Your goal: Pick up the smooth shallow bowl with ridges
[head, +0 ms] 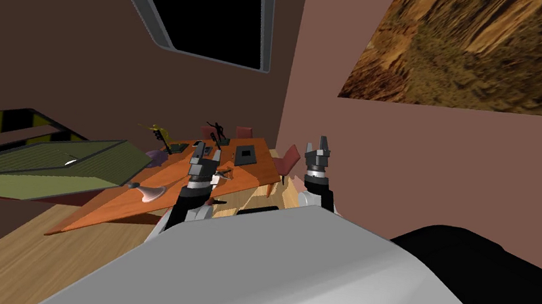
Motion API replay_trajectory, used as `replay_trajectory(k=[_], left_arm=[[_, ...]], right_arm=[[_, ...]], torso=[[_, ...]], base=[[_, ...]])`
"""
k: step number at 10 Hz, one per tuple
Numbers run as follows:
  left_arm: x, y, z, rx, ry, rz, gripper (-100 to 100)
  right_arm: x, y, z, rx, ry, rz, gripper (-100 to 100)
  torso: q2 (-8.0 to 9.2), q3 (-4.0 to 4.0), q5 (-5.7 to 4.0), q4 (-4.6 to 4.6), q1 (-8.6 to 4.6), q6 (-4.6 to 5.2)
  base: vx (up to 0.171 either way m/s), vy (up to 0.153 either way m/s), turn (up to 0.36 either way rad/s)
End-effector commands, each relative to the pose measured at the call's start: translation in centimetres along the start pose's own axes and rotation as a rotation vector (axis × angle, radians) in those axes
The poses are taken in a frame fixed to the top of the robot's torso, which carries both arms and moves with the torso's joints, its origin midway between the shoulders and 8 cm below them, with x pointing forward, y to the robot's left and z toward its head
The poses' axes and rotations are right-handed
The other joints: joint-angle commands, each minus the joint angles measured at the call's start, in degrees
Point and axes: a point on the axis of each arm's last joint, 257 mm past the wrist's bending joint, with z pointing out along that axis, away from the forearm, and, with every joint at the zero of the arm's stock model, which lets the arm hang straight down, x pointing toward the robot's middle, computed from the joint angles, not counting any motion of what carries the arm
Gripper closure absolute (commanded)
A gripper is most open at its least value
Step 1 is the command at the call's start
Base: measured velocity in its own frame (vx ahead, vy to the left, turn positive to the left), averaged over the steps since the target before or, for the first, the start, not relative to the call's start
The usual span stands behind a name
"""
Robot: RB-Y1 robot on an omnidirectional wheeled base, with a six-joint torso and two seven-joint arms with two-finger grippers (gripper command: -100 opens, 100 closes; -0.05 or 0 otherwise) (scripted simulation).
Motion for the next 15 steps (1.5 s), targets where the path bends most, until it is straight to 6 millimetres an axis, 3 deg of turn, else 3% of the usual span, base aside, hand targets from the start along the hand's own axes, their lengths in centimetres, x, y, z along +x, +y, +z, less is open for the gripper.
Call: replay_trajectory(k=[1, 5, 9, 10, 12, 15], left_arm=[[1.2, 2.7, -0.6, -0.063, 0.026, -0.063, -100], [4.1, 10.4, -3.8, -0.26, 0.071, -0.22, -100], [6.7, 17.1, -8.2, -0.463, 0.099, -0.359, -100], [7.1, 18.9, -9.5, -0.518, 0.102, -0.386, -100], [7.3, 20.4, -10.9, -0.57, 0.104, -0.41, -100], [6.6, 25.3, -15.8, -0.749, 0.09, -0.451, -100]], right_arm=[[0.0, 0.0, 0.0, 0.0, 0.0, 0.0, 0], [0.0, 0.0, 0.0, 0.0, 0.0, 0.0, 0], [0.0, 0.0, 0.0, 0.0, 0.0, 0.0, 0], [0.0, 0.0, 0.0, 0.0, 0.0, 0.0, 0], [0.0, 0.0, 0.0, 0.0, 0.0, 0.0, 0], [0.0, 0.0, 0.0, 0.0, 0.0, 0.0, 0]], torso=[[0.0, 0.0, 0.0, 0.0, 0.0, 0.0], [0.05, 0.03, -0.01, 0.01, -0.06, 0.0], [-0.02, -0.01, -0.01, 0.0, -0.03, -0.02], [-0.02, -0.01, 0.0, 0.0, 0.03, -0.02], [-0.03, -0.01, 0.01, 0.0, 0.12, -0.04], [-0.08, -0.04, 0.03, -0.01, 0.19, -0.03]], base=[[-0.04, -0.044, -0.09], [-0.044, -0.051, -0.111], [-0.03, -0.043, -0.096], [-0.029, -0.024, -0.08], [-0.016, -0.007, -0.038], [-0.008, 0.004, -0.064]])
